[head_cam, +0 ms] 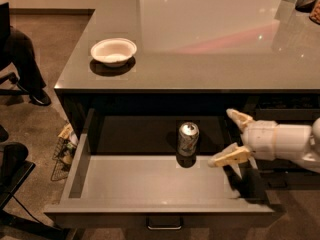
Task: Pick 7up can from top drawer and place on counter
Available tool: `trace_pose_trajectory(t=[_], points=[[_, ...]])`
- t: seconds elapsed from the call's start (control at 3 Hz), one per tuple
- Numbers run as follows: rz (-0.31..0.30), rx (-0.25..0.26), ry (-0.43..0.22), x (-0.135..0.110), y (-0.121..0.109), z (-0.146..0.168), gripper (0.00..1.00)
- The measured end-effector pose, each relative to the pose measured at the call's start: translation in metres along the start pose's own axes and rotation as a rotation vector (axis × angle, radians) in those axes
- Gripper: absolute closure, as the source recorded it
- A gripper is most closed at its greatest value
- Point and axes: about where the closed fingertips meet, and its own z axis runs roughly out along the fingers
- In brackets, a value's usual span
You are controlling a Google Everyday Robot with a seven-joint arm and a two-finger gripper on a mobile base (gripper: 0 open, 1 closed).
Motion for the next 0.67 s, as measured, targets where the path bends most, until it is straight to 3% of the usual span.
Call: trace_pose_trajectory(t=[0.33,0.67], points=[[0.031,-0.017,-0.072,0.036,-0.013,0.052,0.0],[0.048,-0.06,-0.09,0.044,-0.015,0.082,0.0]])
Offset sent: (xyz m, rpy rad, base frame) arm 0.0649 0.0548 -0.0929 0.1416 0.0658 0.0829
